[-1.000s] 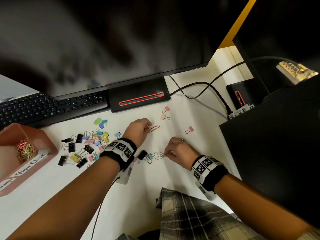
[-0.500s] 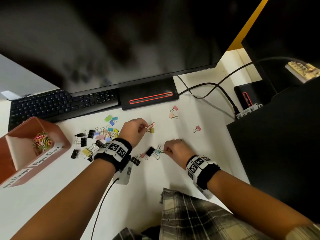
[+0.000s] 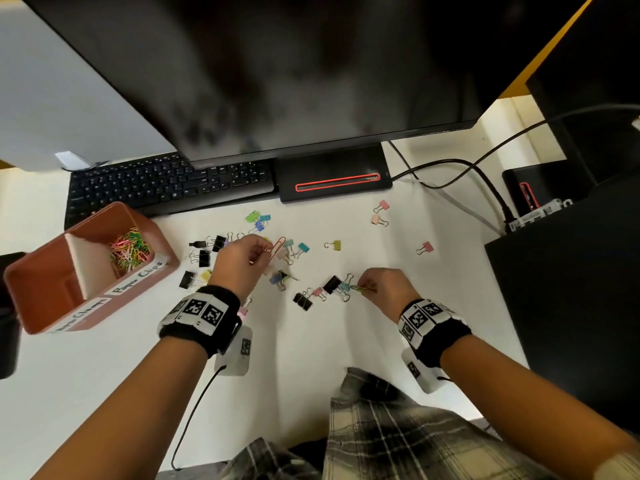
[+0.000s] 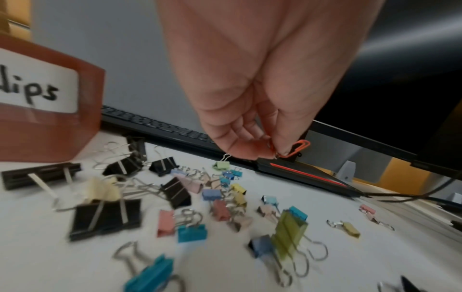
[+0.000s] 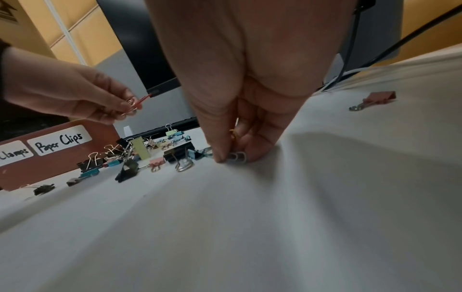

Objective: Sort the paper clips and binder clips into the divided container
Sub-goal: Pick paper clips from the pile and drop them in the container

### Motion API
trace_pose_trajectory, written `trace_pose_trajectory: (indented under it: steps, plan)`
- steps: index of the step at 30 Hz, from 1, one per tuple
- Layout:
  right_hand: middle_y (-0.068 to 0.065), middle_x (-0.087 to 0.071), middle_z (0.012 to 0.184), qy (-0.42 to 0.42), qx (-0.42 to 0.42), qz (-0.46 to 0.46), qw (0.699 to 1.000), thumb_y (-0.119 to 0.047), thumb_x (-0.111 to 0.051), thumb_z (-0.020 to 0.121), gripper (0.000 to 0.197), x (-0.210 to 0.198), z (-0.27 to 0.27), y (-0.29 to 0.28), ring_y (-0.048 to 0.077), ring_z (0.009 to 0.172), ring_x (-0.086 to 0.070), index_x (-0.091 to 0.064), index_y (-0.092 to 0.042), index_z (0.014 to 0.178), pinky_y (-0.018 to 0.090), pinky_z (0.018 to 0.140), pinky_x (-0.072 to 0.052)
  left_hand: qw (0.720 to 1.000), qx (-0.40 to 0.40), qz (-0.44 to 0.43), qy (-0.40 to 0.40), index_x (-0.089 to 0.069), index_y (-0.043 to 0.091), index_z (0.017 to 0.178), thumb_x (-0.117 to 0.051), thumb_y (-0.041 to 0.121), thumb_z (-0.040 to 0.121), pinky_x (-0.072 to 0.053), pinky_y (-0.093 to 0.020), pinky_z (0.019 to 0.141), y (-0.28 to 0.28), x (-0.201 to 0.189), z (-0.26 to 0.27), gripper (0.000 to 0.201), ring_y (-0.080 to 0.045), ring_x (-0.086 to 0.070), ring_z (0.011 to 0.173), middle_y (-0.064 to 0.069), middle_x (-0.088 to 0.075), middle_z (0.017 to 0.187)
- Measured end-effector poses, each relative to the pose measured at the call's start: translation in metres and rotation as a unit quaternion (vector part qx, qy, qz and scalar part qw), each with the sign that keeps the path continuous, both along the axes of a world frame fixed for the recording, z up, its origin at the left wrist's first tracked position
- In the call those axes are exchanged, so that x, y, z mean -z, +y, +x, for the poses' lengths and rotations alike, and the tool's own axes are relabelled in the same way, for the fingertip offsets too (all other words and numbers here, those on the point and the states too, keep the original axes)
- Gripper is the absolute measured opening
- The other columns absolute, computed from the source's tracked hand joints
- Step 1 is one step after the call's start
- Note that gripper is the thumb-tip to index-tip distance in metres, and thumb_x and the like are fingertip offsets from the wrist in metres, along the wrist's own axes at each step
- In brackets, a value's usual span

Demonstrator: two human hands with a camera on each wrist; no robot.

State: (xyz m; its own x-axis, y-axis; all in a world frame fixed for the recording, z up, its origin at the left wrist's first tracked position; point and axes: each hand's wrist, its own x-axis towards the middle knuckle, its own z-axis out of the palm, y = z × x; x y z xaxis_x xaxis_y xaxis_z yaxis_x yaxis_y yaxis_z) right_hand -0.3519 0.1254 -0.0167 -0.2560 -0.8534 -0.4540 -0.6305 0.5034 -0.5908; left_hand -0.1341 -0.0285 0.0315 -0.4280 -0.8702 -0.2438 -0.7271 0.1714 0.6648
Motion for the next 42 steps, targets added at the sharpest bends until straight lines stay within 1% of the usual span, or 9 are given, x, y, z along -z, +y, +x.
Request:
trace_pose_trajectory:
  steps: [6, 9, 14, 21, 28, 30, 32, 35, 42]
  plan:
    - [0.007, -0.07, 0.088, 0.026, 0.027, 0.014, 0.999, -0.014, -0.061, 0.084, 0.012, -0.001, 0.003, 0.002, 0.022, 0.084, -0.062, -0.069, -0.011, 0.092, 0.028, 0.078, -0.048, 0.989, 0.142, 0.049, -0.009, -0.061, 0.021, 0.111, -0.061, 0.018, 0.087, -0.043, -0.008, 0.067, 0.026, 0.014, 0.014, 0.024, -0.002, -0.058, 0.071, 0.003, -0.068, 0.089]
    - [0.0, -0.059, 0.076, 0.025, 0.04, 0.008, 0.999, -0.013, -0.063, 0.082, 0.01, -0.002, -0.001, 0.006, 0.016, 0.074, -0.053, -0.069, -0.01, 0.089, 0.024, 0.07, -0.039, 0.964, 0.244, 0.105, -0.03, -0.054, 0.023, 0.126, -0.061, 0.019, 0.086, -0.035, 0.0, 0.062, 0.047, 0.021, -0.005, 0.04, -0.007, -0.058, 0.072, 0.006, -0.066, 0.084]
    - [0.002, -0.06, 0.078, 0.02, 0.028, -0.024, 0.999, -0.008, -0.066, 0.078, 0.008, 0.002, 0.0, 0.015, 0.015, 0.072, -0.053, -0.071, -0.01, 0.083, 0.02, 0.07, -0.037, 0.933, 0.3, 0.175, -0.097, -0.005, 0.028, 0.147, -0.062, 0.017, 0.083, -0.045, -0.02, 0.075, 0.07, 0.03, -0.039, 0.086, -0.015, -0.062, 0.082, -0.004, -0.069, 0.093]
    - [0.004, -0.069, 0.083, -0.022, 0.025, -0.04, 0.999, -0.008, -0.069, 0.076, 0.006, 0.005, 0.002, 0.018, 0.015, 0.073, -0.057, -0.071, -0.011, 0.08, 0.031, 0.077, -0.051, 0.943, 0.261, 0.124, -0.166, -0.033, 0.019, 0.139, -0.058, 0.021, 0.087, -0.035, -0.019, 0.078, 0.054, 0.024, -0.029, 0.058, -0.025, -0.057, 0.106, -0.011, -0.061, 0.118]
    - [0.017, -0.07, 0.09, -0.098, -0.01, -0.075, 0.992, 0.002, -0.069, 0.075, 0.006, 0.004, 0.027, 0.001, 0.026, 0.084, -0.065, -0.072, -0.002, 0.079, 0.035, 0.087, -0.052, 0.967, 0.187, 0.115, -0.132, -0.044, 0.02, 0.131, -0.064, 0.017, 0.083, -0.041, -0.018, 0.067, 0.039, 0.023, 0.017, 0.051, -0.017, -0.06, 0.081, -0.006, -0.069, 0.093]
    - [0.017, -0.069, 0.09, -0.085, 0.017, -0.092, 0.992, 0.004, -0.07, 0.073, 0.007, 0.008, 0.022, -0.002, 0.028, 0.092, -0.065, -0.072, -0.002, 0.077, 0.027, 0.089, -0.05, 0.975, 0.157, 0.127, -0.096, -0.048, 0.021, 0.126, -0.064, 0.015, 0.082, -0.039, -0.009, 0.062, 0.038, 0.024, 0.022, 0.047, -0.015, -0.062, 0.079, -0.003, -0.07, 0.088]
    - [0.015, -0.068, 0.088, -0.055, 0.042, -0.113, 0.991, 0.004, -0.072, 0.071, 0.009, 0.01, 0.012, -0.004, 0.028, 0.09, -0.065, -0.072, -0.003, 0.075, 0.005, 0.082, -0.043, 0.98, 0.134, 0.13, -0.069, -0.052, 0.024, 0.12, -0.065, 0.015, 0.082, -0.037, -0.003, 0.059, 0.038, 0.024, 0.026, 0.041, -0.012, -0.062, 0.077, -0.001, -0.069, 0.086]
    - [0.014, -0.064, 0.095, -0.033, 0.039, -0.122, 0.991, 0.003, -0.074, 0.069, 0.009, 0.009, 0.003, -0.006, 0.023, 0.078, -0.061, -0.073, -0.003, 0.076, -0.002, 0.072, -0.04, 0.986, 0.109, 0.12, -0.041, -0.054, 0.024, 0.114, -0.066, 0.015, 0.081, -0.039, 0.0, 0.056, 0.037, 0.023, 0.028, 0.035, -0.012, -0.061, 0.073, -0.003, -0.068, 0.084]
    - [0.012, -0.055, 0.116, 0.003, 0.057, -0.108, 0.993, 0.002, -0.069, 0.075, 0.006, 0.017, 0.01, -0.018, 0.019, 0.075, -0.056, -0.071, 0.0, 0.081, 0.024, 0.079, -0.046, 0.99, 0.09, 0.107, -0.03, -0.056, 0.023, 0.108, -0.067, 0.015, 0.081, -0.043, -0.003, 0.06, 0.032, 0.023, 0.034, 0.03, -0.019, -0.065, 0.079, -0.005, -0.068, 0.087]
